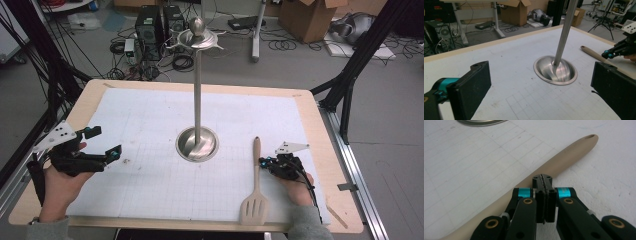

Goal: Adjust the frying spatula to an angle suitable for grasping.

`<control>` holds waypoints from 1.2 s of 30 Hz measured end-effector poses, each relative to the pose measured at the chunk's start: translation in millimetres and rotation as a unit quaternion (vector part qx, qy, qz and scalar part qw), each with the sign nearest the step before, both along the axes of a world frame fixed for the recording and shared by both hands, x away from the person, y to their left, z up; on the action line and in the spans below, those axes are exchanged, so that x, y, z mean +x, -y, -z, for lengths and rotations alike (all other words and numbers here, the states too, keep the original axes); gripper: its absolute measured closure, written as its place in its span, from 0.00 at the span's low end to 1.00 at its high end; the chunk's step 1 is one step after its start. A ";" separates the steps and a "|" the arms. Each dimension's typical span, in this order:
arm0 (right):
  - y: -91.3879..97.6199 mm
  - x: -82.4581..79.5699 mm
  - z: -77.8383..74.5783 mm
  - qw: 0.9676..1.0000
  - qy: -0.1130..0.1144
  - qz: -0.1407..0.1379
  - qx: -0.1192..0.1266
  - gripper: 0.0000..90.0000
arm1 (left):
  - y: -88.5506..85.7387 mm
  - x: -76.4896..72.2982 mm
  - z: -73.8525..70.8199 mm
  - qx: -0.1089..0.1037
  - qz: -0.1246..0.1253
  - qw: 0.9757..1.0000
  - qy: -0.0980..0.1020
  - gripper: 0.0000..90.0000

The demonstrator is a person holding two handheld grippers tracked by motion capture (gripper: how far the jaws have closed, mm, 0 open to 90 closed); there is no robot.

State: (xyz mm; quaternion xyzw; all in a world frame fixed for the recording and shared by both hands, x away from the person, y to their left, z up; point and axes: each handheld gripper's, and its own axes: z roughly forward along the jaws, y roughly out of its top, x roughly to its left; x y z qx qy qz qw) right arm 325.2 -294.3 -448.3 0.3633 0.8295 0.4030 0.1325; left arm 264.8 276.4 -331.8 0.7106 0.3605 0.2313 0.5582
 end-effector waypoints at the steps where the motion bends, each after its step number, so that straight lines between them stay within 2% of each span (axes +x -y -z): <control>1: -0.1 1.2 0.6 1.000 0.001 -0.001 0.003 1.00 | -0.4 -0.5 0.0 0.000 -0.001 1.000 0.000 0.04; 4: -0.9 2.8 1.1 1.000 0.003 -0.003 0.004 1.00 | -1.8 -1.6 0.5 0.001 -0.002 1.000 0.000 0.04; 7: -6.9 5.7 -0.3 1.000 0.007 -0.003 -0.007 1.00 | -3.4 -3.3 0.8 0.002 -0.005 1.000 0.000 0.04; 24: -20.9 21.4 1.2 1.000 0.005 -0.023 0.004 1.00 | -14.6 -17.4 2.1 0.004 -0.027 1.000 -0.001 0.04; 29: -30.4 25.9 0.3 0.999 0.007 -0.033 -0.006 1.00 | -19.8 -21.9 2.9 0.001 -0.033 0.999 -0.003 0.04; 36: -36.5 29.0 0.3 0.999 0.008 -0.039 -0.007 1.00 | -24.6 -25.7 3.2 -0.001 -0.042 0.999 -0.003 0.04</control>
